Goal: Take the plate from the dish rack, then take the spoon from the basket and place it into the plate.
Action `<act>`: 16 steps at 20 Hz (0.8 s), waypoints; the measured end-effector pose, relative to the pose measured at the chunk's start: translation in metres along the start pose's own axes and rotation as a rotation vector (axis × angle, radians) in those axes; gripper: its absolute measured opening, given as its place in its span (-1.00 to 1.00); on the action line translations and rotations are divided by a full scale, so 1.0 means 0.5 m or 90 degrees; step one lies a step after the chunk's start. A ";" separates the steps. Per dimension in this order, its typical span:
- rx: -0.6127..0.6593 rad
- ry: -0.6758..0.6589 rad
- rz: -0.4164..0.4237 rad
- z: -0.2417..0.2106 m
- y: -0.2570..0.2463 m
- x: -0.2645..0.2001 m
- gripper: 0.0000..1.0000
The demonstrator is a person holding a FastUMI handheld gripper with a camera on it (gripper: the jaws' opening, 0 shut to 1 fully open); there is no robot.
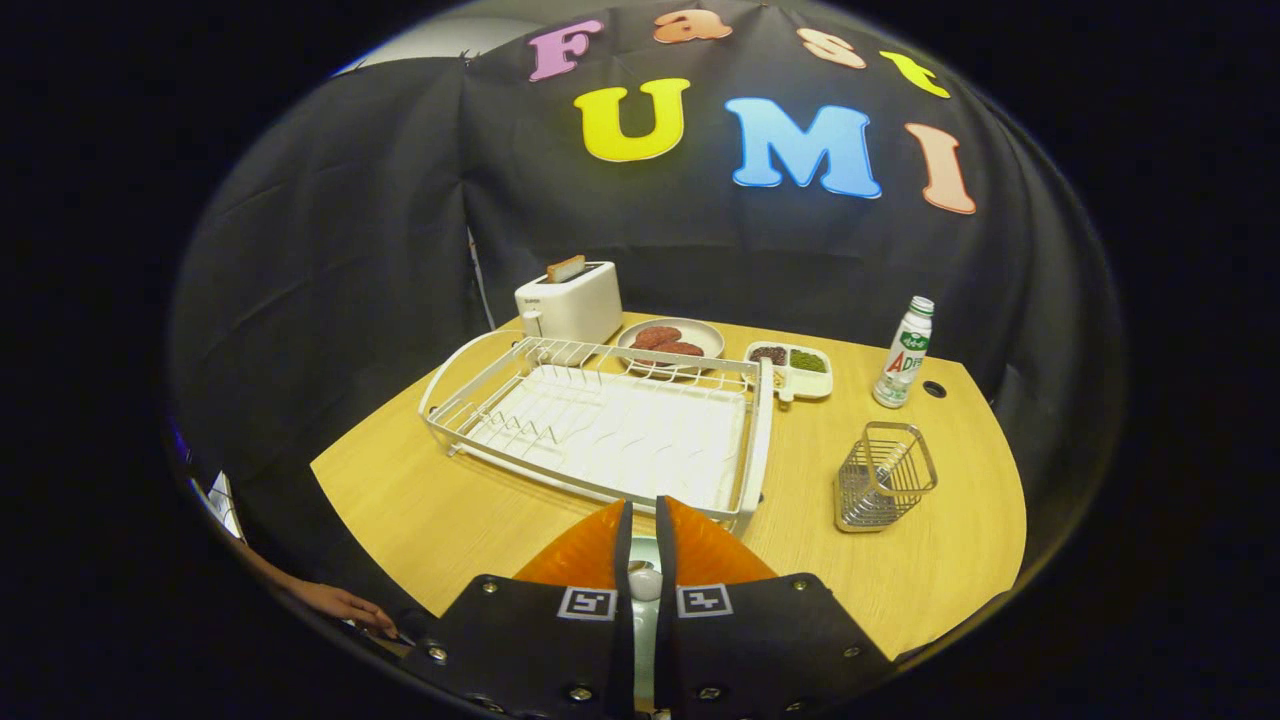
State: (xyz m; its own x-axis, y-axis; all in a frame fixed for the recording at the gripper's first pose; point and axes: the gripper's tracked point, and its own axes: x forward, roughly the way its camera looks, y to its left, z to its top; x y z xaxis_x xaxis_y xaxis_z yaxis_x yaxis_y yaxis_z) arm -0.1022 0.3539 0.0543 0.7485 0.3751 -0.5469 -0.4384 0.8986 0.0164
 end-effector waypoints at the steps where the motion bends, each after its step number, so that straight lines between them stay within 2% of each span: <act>1: -0.006 0.005 0.009 -0.003 0.008 0.006 -0.85; 8: -0.043 0.039 0.041 -0.037 0.020 0.041 -0.85; 13: -0.046 0.033 0.051 -0.034 0.018 0.046 -0.85; 15: -0.047 0.044 0.027 -0.044 -0.004 0.042 -0.78; 16: -0.046 0.048 0.021 -0.048 -0.012 0.042 -0.67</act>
State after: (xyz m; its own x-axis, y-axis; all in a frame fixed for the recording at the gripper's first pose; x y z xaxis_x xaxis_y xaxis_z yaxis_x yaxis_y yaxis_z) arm -0.0958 0.3507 0.0227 0.6948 0.3839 -0.6082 -0.4994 0.8660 -0.0239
